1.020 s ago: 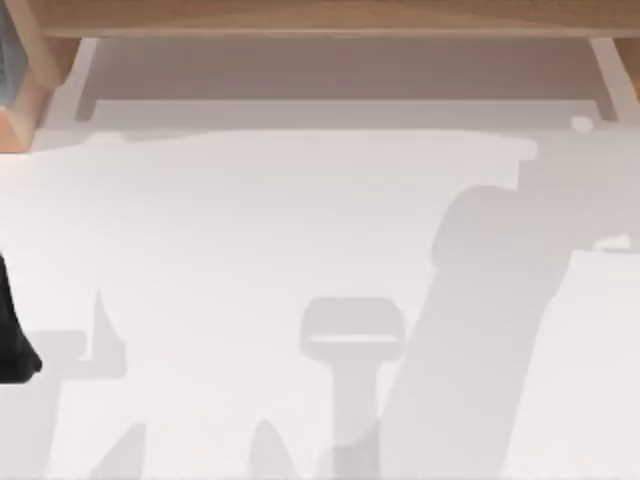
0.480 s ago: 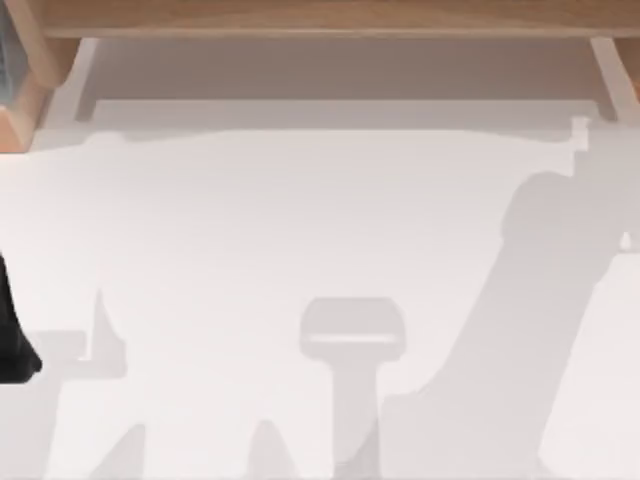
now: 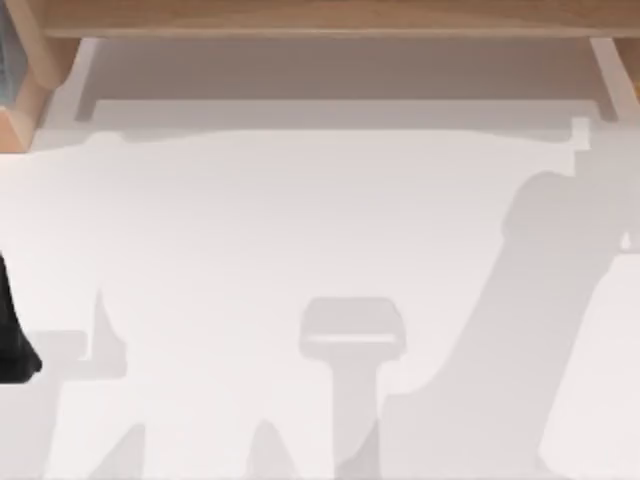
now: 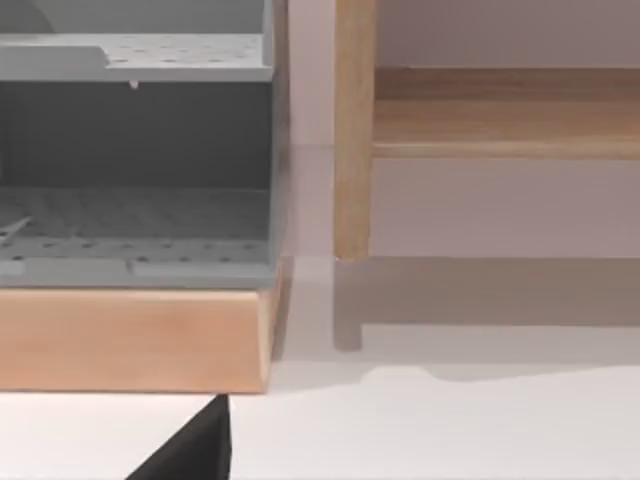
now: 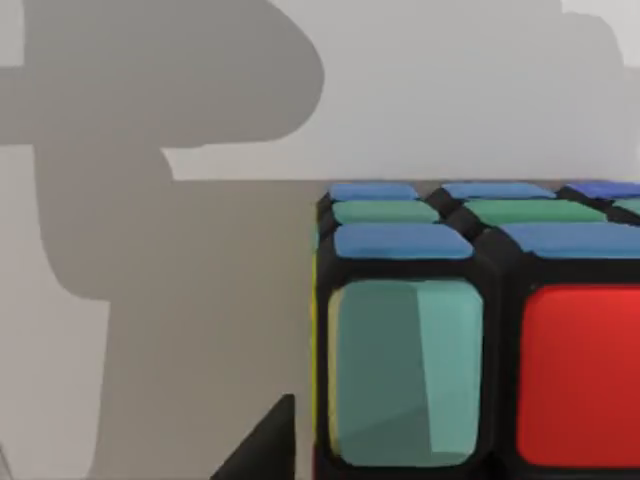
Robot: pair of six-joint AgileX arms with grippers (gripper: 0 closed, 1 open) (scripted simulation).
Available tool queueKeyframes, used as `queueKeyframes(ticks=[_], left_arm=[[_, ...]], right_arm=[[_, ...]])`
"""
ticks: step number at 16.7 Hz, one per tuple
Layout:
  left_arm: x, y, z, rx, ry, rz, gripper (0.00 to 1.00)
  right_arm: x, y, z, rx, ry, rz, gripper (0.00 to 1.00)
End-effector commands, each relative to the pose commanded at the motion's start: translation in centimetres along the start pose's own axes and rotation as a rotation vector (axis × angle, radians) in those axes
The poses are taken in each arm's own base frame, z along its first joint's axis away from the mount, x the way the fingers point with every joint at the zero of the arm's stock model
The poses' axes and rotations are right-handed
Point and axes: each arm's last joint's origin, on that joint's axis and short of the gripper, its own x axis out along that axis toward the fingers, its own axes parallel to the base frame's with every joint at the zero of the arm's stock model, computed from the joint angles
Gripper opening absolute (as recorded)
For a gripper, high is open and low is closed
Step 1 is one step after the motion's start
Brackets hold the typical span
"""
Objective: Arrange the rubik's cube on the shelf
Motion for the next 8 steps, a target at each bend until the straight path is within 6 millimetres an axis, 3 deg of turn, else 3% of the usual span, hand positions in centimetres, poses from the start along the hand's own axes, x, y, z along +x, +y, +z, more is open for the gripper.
queueKeyframes(ticks=[8], left_arm=[[0.0, 0.0, 0.0, 0.0, 0.0, 0.0, 1.0]], right_arm=[[0.0, 0.0, 0.0, 0.0, 0.0, 0.0, 0.02]])
